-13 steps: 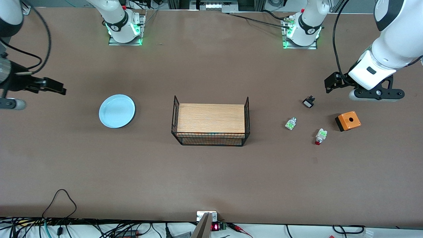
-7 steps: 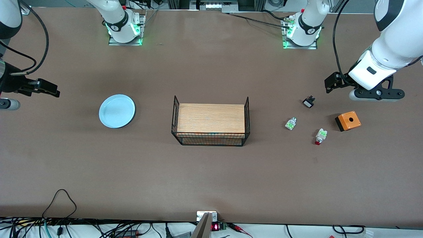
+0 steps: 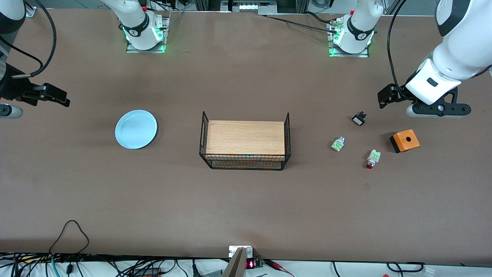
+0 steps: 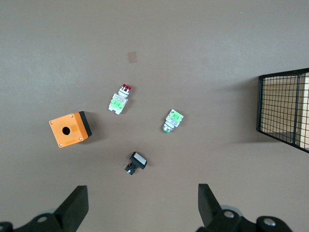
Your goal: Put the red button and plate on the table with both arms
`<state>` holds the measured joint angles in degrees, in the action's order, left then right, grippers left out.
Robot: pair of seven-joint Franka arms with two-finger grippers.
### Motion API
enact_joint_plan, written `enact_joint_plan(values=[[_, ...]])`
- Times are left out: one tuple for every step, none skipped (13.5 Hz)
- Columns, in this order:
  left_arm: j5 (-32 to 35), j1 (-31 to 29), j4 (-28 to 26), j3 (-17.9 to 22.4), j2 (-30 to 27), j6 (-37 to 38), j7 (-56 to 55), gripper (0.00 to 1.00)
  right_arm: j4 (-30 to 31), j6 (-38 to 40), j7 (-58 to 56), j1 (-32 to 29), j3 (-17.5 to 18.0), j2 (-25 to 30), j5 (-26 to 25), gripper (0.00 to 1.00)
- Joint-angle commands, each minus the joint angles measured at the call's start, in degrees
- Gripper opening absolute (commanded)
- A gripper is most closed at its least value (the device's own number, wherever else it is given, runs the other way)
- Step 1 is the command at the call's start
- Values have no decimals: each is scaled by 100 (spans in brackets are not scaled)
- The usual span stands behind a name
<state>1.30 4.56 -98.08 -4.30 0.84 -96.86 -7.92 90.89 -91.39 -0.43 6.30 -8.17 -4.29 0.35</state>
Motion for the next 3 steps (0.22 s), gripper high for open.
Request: enact_joint_plan(values=[[-68, -34, 52, 17, -40, 88, 132, 100, 60, 25, 17, 12, 35, 69, -27, 100], [-68, -34, 52, 9, -40, 88, 132, 100, 52, 25, -18, 3, 26, 69, -27, 100], [-68, -34, 52, 8, -40, 88, 132, 100, 34, 25, -71, -6, 18, 77, -27, 100]])
